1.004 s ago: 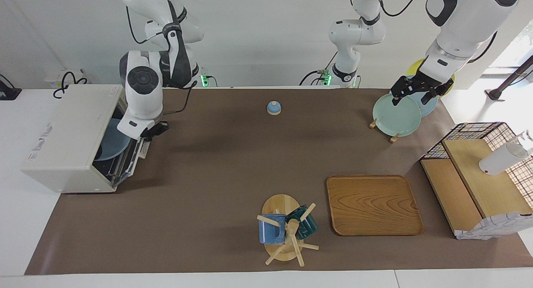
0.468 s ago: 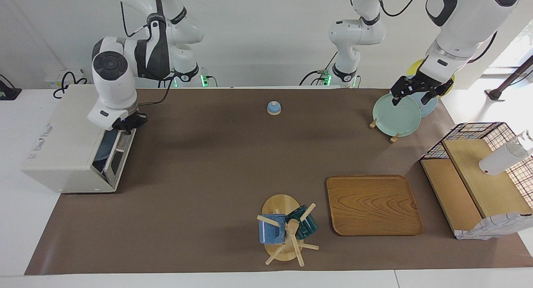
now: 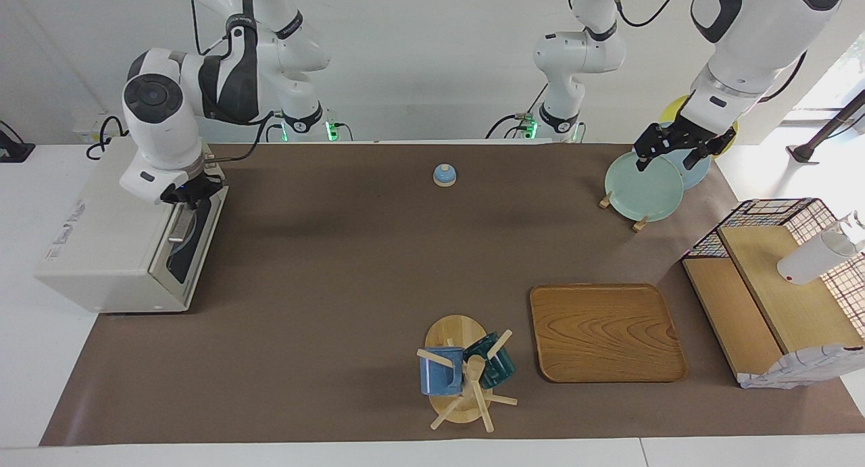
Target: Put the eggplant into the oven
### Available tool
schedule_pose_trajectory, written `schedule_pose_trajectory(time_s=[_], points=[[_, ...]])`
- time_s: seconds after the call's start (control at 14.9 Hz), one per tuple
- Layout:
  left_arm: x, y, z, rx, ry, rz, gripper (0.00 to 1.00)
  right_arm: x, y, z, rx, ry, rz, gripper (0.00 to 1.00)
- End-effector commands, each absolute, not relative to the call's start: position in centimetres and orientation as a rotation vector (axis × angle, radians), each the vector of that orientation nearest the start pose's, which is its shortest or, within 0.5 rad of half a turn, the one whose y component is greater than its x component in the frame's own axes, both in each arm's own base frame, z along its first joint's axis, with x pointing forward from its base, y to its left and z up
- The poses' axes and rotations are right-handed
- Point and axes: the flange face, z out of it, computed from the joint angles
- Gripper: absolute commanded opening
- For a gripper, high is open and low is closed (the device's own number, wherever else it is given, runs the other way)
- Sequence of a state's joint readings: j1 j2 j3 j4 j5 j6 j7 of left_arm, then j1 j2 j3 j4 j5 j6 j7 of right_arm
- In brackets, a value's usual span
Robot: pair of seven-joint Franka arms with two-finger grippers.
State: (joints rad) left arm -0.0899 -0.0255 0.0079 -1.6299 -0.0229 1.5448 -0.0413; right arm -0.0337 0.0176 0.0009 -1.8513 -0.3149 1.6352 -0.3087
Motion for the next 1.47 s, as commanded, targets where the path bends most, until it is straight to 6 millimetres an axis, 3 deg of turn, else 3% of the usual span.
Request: schedule_pose_trajectory(time_s=[0.0,0.13,0.27,0.33,0.4,0.87,1.0,1.07,1.41], points=[[53.3,-4.5,60.9,-3.168,0.067,0.076,1.00,55.4,-2.6,53.5,-3.240,-0.561,0.446,0.04],[53.3,-4.5,60.9,-3.168,0.067,0.076,1.00,55.2,-1.9,54.7,-3.165,-0.520,0.375,0.21],[53.3,-4.5,60.9,-3.168,0.065,0.076,1.00,54.8,-1.3,56.0,-3.138,-0.495,0.310,0.46],[53.3,-4.5,60.9,-3.168,0.065,0.076,1.00,54.9,-1.0,56.0,-3.126,-0.477,0.294,0.80],[53.3,-4.5,60.9,-3.168,0.065,0.076,1.00,55.0,-1.0,56.1,-3.101,-0.448,0.274,1.00],[53.3,-4.5,60.9,-3.168,0.065,0.076,1.00,55.6,-0.1,57.8,-3.085,-0.352,0.230,1.00],[53.3,-4.5,60.9,-3.168,0.067,0.076,1.00,55.4,0.7,58.7,-3.079,-0.352,0.263,1.00],[53.3,-4.5,60.9,-3.168,0.065,0.076,1.00,55.0,0.2,59.3,-3.079,-0.303,0.272,1.00],[53.3,-4.5,60.9,-3.168,0.065,0.076,1.00,54.5,1.1,60.0,-3.108,-0.249,0.246,1.00]])
